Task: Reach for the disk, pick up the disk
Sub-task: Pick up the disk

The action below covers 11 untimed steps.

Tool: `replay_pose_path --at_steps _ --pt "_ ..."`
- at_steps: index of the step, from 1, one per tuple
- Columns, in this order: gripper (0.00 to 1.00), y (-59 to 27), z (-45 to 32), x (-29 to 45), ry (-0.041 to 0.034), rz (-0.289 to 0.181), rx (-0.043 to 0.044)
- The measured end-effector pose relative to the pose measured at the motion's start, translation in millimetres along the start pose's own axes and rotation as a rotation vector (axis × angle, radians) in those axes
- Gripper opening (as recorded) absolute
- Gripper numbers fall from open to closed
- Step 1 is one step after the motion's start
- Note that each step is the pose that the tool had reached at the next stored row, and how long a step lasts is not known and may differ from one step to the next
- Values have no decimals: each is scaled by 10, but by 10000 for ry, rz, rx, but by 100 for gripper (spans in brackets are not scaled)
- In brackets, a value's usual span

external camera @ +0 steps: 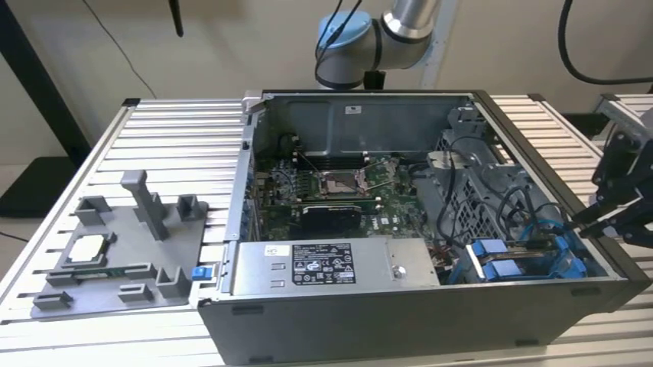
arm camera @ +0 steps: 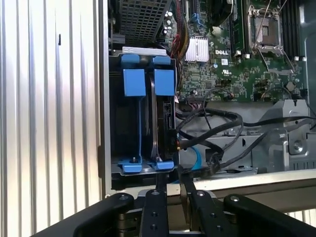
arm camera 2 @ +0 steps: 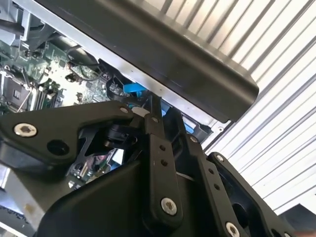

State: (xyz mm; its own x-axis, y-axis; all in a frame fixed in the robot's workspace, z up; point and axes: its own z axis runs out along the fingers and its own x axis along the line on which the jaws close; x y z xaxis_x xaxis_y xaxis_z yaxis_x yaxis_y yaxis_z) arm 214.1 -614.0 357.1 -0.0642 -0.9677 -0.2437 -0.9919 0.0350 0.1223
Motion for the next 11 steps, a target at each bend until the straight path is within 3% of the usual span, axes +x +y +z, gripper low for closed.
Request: replay_pose_path --at_steps 6,11 --pt "100 9 29 8 -186 22 -5" --pt "100 18 47 13 -418 43 -12"
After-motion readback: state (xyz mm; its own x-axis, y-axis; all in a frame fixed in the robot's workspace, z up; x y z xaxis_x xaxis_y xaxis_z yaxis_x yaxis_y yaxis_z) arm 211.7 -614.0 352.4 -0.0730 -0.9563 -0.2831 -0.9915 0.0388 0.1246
